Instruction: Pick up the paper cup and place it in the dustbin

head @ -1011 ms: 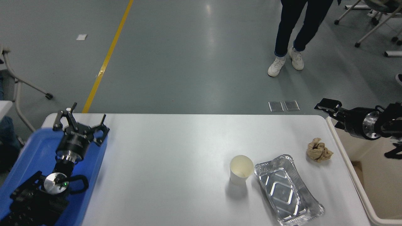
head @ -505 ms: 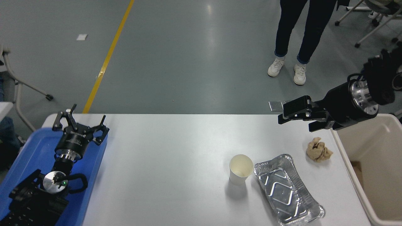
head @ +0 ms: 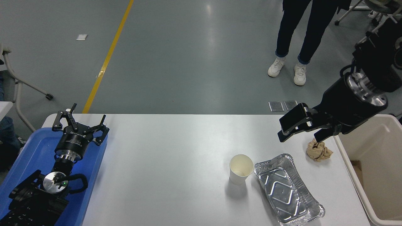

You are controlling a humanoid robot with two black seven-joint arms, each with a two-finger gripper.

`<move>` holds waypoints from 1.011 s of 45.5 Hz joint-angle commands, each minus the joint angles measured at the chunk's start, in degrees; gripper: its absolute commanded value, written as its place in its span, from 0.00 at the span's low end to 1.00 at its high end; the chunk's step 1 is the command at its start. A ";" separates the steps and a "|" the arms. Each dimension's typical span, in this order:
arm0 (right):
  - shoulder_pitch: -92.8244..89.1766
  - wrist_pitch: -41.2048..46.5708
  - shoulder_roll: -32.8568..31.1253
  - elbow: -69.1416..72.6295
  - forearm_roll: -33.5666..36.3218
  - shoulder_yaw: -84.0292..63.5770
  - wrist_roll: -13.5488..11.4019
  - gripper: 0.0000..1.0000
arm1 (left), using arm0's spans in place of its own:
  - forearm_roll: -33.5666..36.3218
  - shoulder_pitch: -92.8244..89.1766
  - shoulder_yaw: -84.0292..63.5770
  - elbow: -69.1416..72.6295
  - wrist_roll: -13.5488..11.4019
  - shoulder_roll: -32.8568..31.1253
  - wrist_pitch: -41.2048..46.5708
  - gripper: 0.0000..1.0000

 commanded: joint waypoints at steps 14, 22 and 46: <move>-15.80 -15.96 0.31 -5.01 9.53 -0.70 -0.66 1.00 | 0.07 -0.01 -0.01 0.00 0.00 -0.02 0.00 0.99; -22.12 -20.00 3.56 -5.27 19.38 0.00 -0.57 1.00 | 0.07 -0.01 -0.01 0.00 0.00 -0.02 0.00 0.99; -45.15 -36.97 15.69 -13.88 24.22 5.19 -0.48 1.00 | 0.07 -0.01 -0.01 0.00 0.00 -0.02 0.00 0.99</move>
